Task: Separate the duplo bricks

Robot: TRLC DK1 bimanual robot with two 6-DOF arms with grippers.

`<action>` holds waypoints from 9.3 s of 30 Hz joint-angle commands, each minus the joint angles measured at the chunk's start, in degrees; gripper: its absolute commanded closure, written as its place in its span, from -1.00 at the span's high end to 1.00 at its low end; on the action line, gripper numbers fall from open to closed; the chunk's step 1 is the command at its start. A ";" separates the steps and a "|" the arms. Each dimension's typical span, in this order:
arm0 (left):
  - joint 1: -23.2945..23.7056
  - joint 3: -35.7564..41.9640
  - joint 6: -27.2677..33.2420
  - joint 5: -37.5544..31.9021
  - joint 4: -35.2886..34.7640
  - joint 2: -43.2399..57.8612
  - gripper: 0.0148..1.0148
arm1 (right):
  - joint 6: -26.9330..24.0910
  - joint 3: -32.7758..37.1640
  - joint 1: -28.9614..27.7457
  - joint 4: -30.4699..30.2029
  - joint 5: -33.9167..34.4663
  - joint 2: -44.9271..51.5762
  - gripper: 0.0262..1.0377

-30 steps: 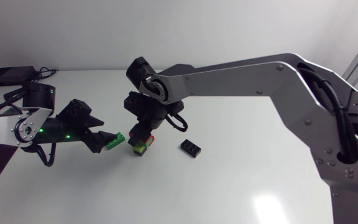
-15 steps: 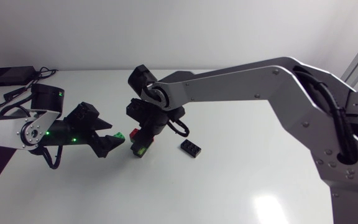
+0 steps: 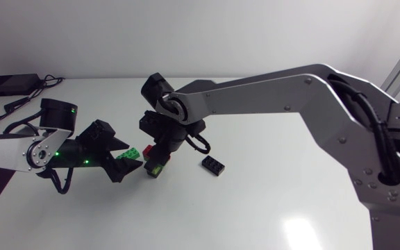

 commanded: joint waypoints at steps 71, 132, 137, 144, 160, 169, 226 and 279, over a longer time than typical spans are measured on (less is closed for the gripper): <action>-6.35 -3.62 -5.82 -5.20 12.30 8.16 0.50 | 12.07 4.36 -3.94 -7.77 -13.22 -3.35 -0.81; -3.97 9.48 16.50 26.79 -32.44 -8.28 0.79 | -11.92 -27.46 -7.28 -1.35 -29.92 -31.22 -0.83; -5.20 10.80 16.68 26.88 -32.44 -6.61 0.79 | -12.80 -27.55 -8.07 -0.91 -31.85 -30.60 -0.83; -5.47 13.87 16.76 29.87 -34.20 -4.32 0.59 | -15.00 -27.99 -9.74 -0.83 -34.75 -31.04 -0.83; -7.58 19.23 17.64 31.45 -37.10 -0.28 0.42 | -17.72 -25.88 -12.12 1.28 -37.12 -27.52 -0.83; -7.75 21.52 17.64 31.45 -37.63 1.39 0.26 | -18.69 -25.09 -12.99 2.16 -37.04 -26.82 -0.84; -8.54 24.24 22.21 31.45 -41.49 2.53 -0.18 | -19.39 -19.46 -17.65 -2.94 -41.78 -29.11 -0.84; -13.38 18.79 -1.43 2.80 7.64 25.65 0.73 | -20.18 -29.57 -21.34 -0.21 -40.20 -37.98 -0.84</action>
